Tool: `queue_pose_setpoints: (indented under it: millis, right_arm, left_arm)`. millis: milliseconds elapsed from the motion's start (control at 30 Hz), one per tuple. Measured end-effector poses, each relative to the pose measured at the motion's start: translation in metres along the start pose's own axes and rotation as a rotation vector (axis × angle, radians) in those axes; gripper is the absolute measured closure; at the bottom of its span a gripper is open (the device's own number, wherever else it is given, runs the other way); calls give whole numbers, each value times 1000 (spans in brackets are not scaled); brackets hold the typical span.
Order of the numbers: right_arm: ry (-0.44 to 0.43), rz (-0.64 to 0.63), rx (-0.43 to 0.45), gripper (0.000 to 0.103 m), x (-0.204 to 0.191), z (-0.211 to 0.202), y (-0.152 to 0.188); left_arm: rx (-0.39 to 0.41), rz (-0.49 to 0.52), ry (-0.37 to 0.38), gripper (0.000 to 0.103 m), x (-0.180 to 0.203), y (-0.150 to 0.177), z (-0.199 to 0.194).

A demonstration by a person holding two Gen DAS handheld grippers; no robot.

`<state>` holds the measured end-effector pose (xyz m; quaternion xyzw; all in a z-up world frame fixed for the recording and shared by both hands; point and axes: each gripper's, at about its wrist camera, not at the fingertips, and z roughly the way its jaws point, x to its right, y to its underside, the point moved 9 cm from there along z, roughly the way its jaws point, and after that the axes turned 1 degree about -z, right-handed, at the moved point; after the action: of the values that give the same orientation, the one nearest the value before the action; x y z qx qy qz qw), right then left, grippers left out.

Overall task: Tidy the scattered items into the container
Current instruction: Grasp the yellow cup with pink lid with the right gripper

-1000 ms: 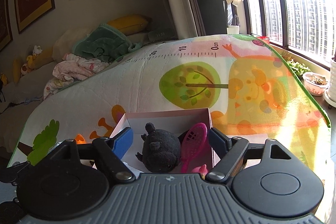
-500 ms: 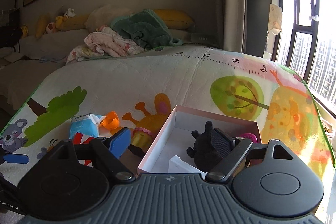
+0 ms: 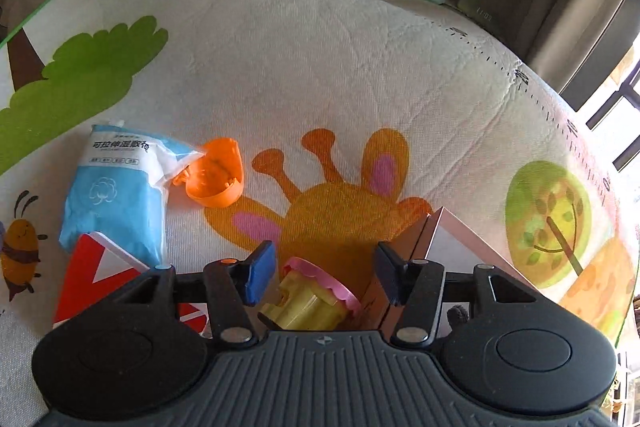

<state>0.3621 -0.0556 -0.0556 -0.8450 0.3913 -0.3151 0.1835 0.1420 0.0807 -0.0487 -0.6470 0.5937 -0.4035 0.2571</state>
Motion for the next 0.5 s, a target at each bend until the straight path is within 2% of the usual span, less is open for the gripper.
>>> queue_pose_setpoints:
  millis: [100,133,200,267,367,500]
  right_arm:
    - [-1,-36,-34,50,-6,7,7]
    - [6,-55,-36,60,-8,6,10]
    - [18,-79,-30,67,-11,1,16]
    - [22,-97,0,84,-16,-13,18]
    - [3,-100,37,95,-20,-44,23]
    - [-51,-104,69,96,-24,-84,47]
  left_arm:
    - [3,-25,6,0,-1,1,2]
    - [3,-34,12,0,-1,2,3]
    - [4,-38,27,0,2,2,2]
    - [7,-28,37,0,7,3,-1]
    - [9,-21,38,0,11,4,-6]
    - [3,-14,40,0,17,6,-9]
